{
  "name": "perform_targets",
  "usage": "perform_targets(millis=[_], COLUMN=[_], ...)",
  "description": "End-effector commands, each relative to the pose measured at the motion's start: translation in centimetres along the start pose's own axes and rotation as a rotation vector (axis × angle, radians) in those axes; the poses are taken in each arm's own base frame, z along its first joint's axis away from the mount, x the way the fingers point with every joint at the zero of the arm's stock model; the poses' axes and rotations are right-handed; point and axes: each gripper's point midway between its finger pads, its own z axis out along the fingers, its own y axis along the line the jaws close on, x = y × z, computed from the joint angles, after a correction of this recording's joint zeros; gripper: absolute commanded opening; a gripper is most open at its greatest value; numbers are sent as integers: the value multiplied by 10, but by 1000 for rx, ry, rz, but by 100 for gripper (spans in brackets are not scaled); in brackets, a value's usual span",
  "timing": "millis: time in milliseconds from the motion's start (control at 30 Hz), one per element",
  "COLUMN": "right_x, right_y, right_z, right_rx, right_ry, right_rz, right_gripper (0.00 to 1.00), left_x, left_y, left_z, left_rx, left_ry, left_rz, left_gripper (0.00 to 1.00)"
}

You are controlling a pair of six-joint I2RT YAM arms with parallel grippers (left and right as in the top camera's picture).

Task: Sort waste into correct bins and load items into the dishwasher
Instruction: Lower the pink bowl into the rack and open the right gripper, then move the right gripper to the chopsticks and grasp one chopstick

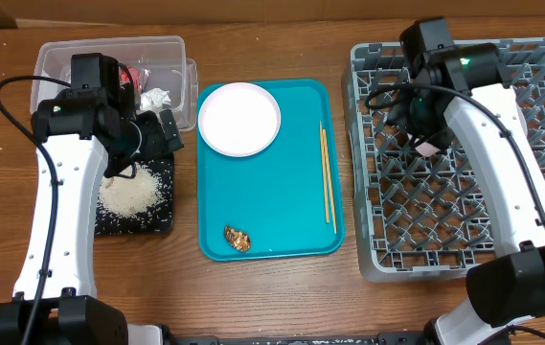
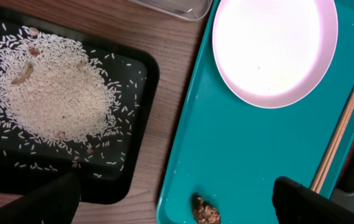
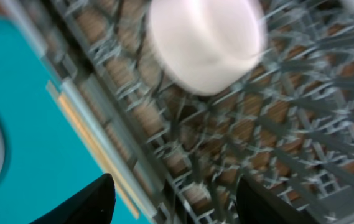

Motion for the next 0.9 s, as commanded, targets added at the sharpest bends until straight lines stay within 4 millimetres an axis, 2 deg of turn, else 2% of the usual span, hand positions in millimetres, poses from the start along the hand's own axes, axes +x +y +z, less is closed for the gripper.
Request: perform_targets(millis=[0,167,333,467,667,867], right_x=[25,35,61,75,96,116], right_y=[22,29,63,79,115,131], right_z=[9,16,13,14,18,39], right_rx=[-107,-143,-294,-269,-279,-249], right_ry=[114,154,217,189,141,184], right_rz=[-130,-156,-320,-402,-512,-556], right_gripper=[65,69,70,70,72,76], left_x=[-3,-2,-2,-2,-1,-1], left_y=[-3,-3,-3,-3,-3,-4], left_z=[-10,-10,-10,-10,-10,-10], left_rx=[10,9,9,9,8,9], left_ry=[-26,-22,-22,-22,-19,-17], left_rz=[-7,-8,-8,-8,-8,-4], left_gripper=[100,100,100,100,100,100])
